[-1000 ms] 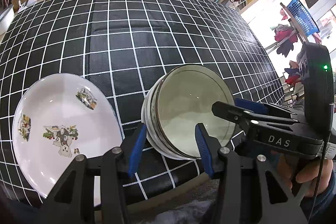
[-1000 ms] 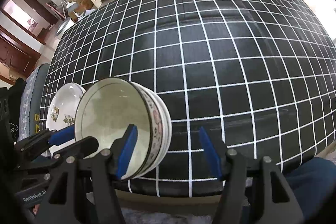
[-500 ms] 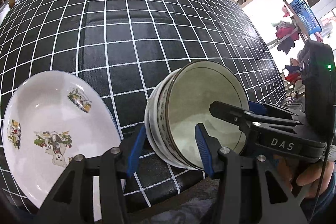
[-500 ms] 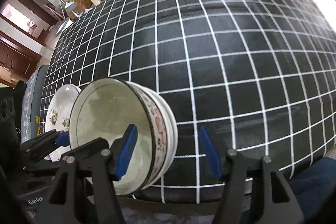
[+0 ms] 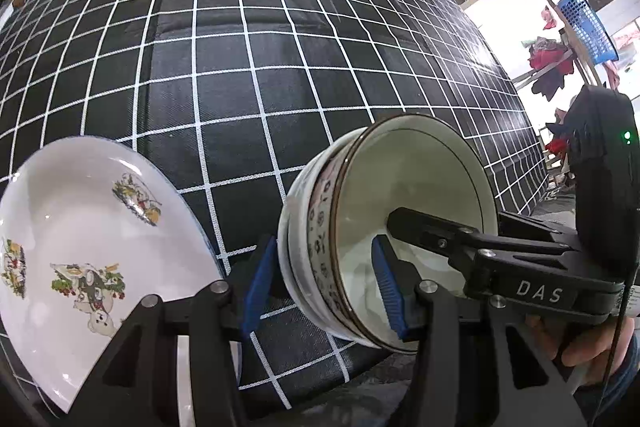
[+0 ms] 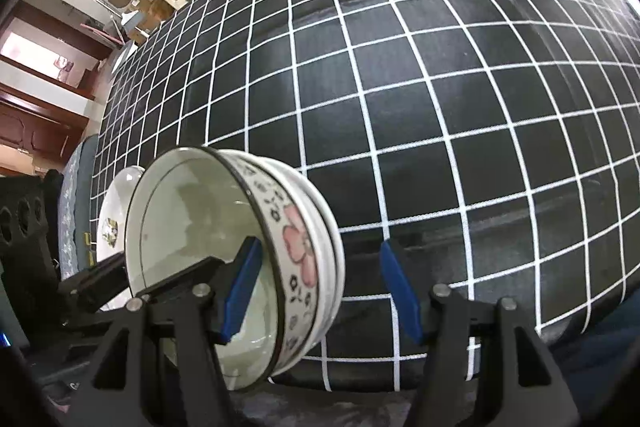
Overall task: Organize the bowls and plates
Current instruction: 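Carry the bowl stack with both grippers over the plate stack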
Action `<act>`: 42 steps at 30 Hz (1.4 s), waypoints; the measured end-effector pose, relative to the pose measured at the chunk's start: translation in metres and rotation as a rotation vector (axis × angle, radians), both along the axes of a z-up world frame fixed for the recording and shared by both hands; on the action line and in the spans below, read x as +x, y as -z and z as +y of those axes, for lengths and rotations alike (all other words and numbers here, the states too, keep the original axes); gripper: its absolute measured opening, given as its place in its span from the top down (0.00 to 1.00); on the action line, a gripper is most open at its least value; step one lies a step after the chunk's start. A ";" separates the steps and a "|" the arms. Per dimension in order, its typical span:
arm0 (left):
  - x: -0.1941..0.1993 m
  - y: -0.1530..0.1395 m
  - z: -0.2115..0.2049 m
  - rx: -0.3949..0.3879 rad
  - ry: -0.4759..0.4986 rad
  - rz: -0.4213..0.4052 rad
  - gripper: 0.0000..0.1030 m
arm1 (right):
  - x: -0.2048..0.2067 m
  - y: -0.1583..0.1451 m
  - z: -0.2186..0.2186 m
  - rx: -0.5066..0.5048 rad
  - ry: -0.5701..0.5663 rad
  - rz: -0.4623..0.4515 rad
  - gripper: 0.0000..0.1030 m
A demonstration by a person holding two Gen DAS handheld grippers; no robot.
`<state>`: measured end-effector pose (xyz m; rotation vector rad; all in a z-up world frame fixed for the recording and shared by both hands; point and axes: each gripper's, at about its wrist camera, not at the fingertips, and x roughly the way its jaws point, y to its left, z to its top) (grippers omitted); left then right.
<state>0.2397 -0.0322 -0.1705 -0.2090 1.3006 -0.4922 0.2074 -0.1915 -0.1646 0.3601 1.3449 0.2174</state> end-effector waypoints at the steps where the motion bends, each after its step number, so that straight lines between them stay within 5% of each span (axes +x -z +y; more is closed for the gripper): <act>1: 0.001 0.001 0.000 -0.006 -0.005 0.006 0.56 | -0.001 0.000 -0.001 0.006 0.000 0.000 0.37; 10: -0.001 0.003 -0.002 0.015 0.011 -0.009 0.56 | -0.001 0.006 -0.006 0.119 0.024 0.038 0.45; 23: -0.003 0.001 -0.017 0.105 0.017 -0.043 0.58 | -0.005 -0.001 -0.003 0.087 0.047 0.041 0.46; 42: -0.010 -0.024 -0.001 0.100 -0.058 -0.074 0.58 | 0.004 -0.039 0.034 0.067 0.005 0.006 0.47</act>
